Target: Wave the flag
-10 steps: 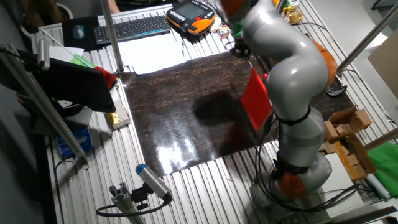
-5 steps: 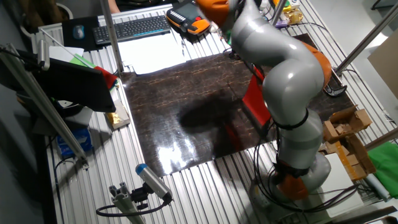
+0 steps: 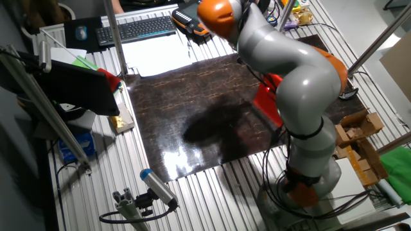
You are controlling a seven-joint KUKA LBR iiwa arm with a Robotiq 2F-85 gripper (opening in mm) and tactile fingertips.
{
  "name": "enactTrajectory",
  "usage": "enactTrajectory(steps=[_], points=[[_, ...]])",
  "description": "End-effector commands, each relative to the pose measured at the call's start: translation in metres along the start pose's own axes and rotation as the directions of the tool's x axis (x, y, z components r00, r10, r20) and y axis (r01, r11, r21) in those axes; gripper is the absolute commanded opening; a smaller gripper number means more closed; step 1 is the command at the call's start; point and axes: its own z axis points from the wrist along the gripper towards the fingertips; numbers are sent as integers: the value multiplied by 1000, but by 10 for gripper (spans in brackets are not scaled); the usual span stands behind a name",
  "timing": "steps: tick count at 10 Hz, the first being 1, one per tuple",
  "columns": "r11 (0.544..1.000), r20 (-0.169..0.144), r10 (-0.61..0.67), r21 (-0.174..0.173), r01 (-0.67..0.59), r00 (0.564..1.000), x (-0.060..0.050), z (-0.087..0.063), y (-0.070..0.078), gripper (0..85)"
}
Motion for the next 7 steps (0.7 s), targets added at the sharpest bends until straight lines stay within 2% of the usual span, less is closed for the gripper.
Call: enactTrajectory(steps=[1, 6, 7], points=[[997, 51, -74, 14, 73, 996, 0, 0, 0, 7], [997, 53, -73, 7, 73, 996, 0, 0, 0, 7], [997, 51, -35, -62, 38, 998, 0, 0, 0, 7]])
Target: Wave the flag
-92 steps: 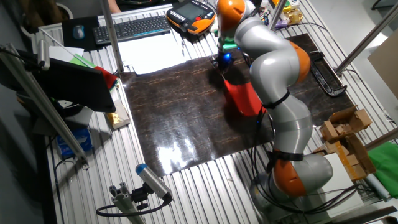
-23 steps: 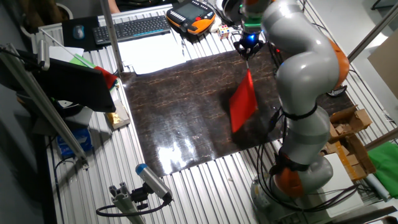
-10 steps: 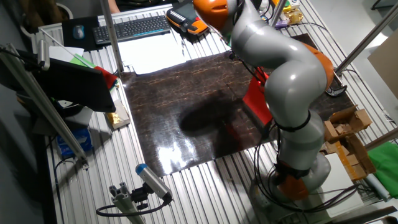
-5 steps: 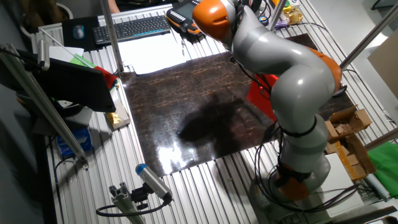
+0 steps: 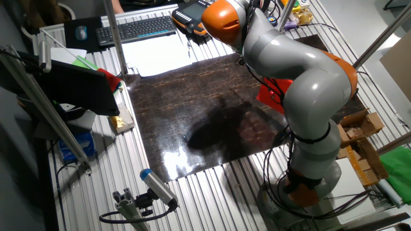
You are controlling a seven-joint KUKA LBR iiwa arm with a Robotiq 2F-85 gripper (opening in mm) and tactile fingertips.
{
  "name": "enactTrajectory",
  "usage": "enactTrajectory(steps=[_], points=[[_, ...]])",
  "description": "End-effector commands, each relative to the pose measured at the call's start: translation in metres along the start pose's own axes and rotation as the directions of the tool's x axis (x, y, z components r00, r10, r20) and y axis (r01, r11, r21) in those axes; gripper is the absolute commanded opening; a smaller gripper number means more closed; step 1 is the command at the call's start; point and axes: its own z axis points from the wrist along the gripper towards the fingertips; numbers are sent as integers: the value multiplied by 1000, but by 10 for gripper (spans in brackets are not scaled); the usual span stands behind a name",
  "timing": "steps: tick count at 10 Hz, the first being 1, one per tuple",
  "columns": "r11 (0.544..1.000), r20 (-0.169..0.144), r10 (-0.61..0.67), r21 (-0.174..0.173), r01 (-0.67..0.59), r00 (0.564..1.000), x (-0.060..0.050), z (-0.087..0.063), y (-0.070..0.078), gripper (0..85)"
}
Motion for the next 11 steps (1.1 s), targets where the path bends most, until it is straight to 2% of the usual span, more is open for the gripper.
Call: enactTrajectory(steps=[1, 2, 4, 6, 7, 9, 11], points=[[989, -19, 71, -127, -73, 997, 1, 1, -1, 7], [971, -36, 130, -198, -134, 991, 0, 1, -1, 7], [903, -85, 238, -347, -252, 968, 1, 0, -1, 7], [792, -154, 355, -474, -384, 922, 1, -1, 0, 7], [733, -192, 403, -518, -441, 895, 1, -1, 1, 7], [620, -242, 467, -595, -511, 850, 1, -1, 1, 7], [546, -262, 523, -628, -555, 811, 1, -2, 3, 7]])
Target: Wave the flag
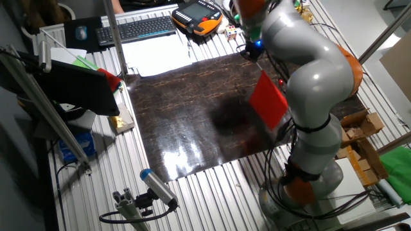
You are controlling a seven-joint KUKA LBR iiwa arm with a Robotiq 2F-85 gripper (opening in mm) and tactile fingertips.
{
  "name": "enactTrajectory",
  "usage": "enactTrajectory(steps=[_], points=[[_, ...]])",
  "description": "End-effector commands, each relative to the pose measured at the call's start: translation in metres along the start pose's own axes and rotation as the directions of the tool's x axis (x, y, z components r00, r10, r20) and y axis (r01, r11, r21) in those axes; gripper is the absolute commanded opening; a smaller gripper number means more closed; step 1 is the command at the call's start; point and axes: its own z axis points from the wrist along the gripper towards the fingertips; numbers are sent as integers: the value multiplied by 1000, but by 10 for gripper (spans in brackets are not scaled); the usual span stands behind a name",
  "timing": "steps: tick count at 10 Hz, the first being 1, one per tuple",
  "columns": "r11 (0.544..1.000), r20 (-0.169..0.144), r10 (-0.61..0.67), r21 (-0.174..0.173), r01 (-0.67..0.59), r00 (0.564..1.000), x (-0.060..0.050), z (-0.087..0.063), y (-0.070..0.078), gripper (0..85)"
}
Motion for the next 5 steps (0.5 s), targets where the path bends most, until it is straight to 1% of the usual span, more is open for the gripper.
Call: enactTrajectory(steps=[1, 4, 5], points=[[891, -54, 288, -352, -288, 956, 0, 0, 1, 7], [819, -72, 401, -418, -392, 913, 1, 0, 3, 7], [807, -75, 419, -425, -409, 905, 2, 0, 4, 7]])
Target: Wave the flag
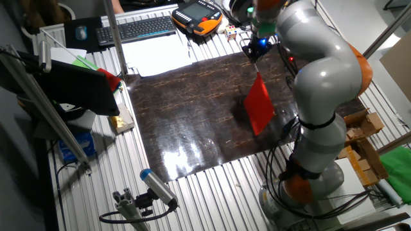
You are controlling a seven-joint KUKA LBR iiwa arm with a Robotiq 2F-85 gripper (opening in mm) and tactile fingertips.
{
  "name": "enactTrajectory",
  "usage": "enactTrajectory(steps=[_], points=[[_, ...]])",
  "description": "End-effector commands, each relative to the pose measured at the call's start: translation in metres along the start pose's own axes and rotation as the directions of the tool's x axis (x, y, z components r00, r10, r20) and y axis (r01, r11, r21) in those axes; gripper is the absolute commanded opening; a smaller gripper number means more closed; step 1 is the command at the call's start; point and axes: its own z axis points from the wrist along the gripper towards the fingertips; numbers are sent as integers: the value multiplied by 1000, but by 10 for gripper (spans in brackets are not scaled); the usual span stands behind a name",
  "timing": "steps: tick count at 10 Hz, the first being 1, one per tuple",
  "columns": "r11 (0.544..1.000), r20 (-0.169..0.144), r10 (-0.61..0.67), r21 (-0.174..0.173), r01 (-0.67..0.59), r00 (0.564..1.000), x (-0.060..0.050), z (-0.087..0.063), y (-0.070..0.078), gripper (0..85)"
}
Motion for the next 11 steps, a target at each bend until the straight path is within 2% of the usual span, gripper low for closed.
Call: enactTrajectory(steps=[1, 4, 5, 6, 8, 9, 11], points=[[912, -10, 303, -289, -293, 953, 0, 0, 1, 7], [882, -23, 352, -327, -340, 936, 1, 0, 2, 7], [885, -20, 350, -322, -337, 937, 1, 0, 2, 7], [902, -11, 324, -296, -313, 946, 1, 0, 2, 7], [962, 26, 205, -192, -197, 978, 1, 0, 1, 7], [987, 41, 115, -115, -110, 992, 1, -1, -1, 7], [997, 49, -78, 15, 77, 996, -1, -3, -5, 7]])
